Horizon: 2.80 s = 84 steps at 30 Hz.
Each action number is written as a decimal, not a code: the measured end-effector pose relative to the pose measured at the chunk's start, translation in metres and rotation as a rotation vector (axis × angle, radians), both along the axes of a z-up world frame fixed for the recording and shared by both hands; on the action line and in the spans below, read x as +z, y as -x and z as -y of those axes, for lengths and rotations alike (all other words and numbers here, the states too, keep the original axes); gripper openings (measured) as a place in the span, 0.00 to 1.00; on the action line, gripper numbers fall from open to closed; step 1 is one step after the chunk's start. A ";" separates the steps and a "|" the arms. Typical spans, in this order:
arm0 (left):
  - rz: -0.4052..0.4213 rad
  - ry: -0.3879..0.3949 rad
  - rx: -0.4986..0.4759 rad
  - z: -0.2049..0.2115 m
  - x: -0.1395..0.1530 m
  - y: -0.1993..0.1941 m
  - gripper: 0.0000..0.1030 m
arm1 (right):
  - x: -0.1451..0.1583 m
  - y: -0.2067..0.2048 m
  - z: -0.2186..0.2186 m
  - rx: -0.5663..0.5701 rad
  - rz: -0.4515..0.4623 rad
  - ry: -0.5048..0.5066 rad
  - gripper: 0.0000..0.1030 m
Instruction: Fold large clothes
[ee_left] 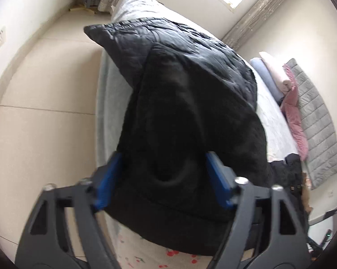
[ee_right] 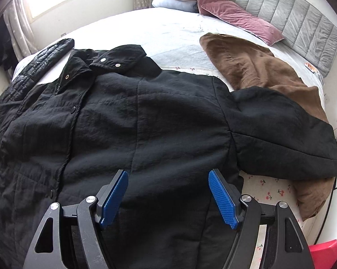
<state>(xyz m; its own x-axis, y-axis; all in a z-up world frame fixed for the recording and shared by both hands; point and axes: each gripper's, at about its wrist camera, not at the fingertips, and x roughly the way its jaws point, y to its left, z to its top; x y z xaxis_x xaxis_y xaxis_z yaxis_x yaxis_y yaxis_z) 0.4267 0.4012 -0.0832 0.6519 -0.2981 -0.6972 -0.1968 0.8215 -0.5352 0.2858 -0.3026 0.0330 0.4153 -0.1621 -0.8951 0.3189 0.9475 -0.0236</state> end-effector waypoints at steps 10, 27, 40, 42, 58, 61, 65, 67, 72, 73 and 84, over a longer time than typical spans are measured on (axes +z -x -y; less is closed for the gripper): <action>0.364 -0.278 0.121 0.024 0.142 0.022 0.13 | -0.012 -0.001 -0.017 0.016 -0.007 -0.022 0.73; 0.044 -0.354 -0.259 0.197 0.136 0.124 0.82 | 0.032 0.102 -0.020 0.000 0.066 -0.163 0.73; -0.135 -0.350 -0.622 0.233 0.080 0.284 0.82 | -0.024 0.279 0.013 -0.063 0.006 -0.386 0.73; -0.203 -0.291 -0.624 0.221 0.057 0.295 0.82 | -0.042 0.299 0.020 -0.103 0.008 -0.475 0.73; -0.268 0.001 -0.672 0.216 0.074 0.380 0.08 | -0.005 0.348 0.018 -0.089 0.136 -0.630 0.07; -0.421 -0.229 -0.714 0.234 0.035 0.388 0.12 | -0.044 0.344 0.014 -0.122 -0.068 -0.536 0.08; -0.405 -0.344 -0.693 0.238 0.054 0.388 0.35 | -0.039 0.338 0.011 -0.117 -0.139 -0.467 0.27; -0.305 -0.467 -0.666 0.246 0.083 0.387 0.57 | -0.017 0.332 0.007 -0.096 -0.136 -0.354 0.50; -0.087 -0.593 -0.639 0.278 0.143 0.352 0.79 | 0.030 0.287 0.008 -0.076 -0.053 -0.186 0.68; -0.069 -0.603 -0.639 0.289 0.151 0.339 0.82 | 0.037 0.270 0.009 -0.075 -0.039 -0.168 0.70; -0.012 -0.616 -0.645 0.439 0.158 0.142 0.83 | 0.046 0.050 0.028 -0.048 0.056 -0.167 0.72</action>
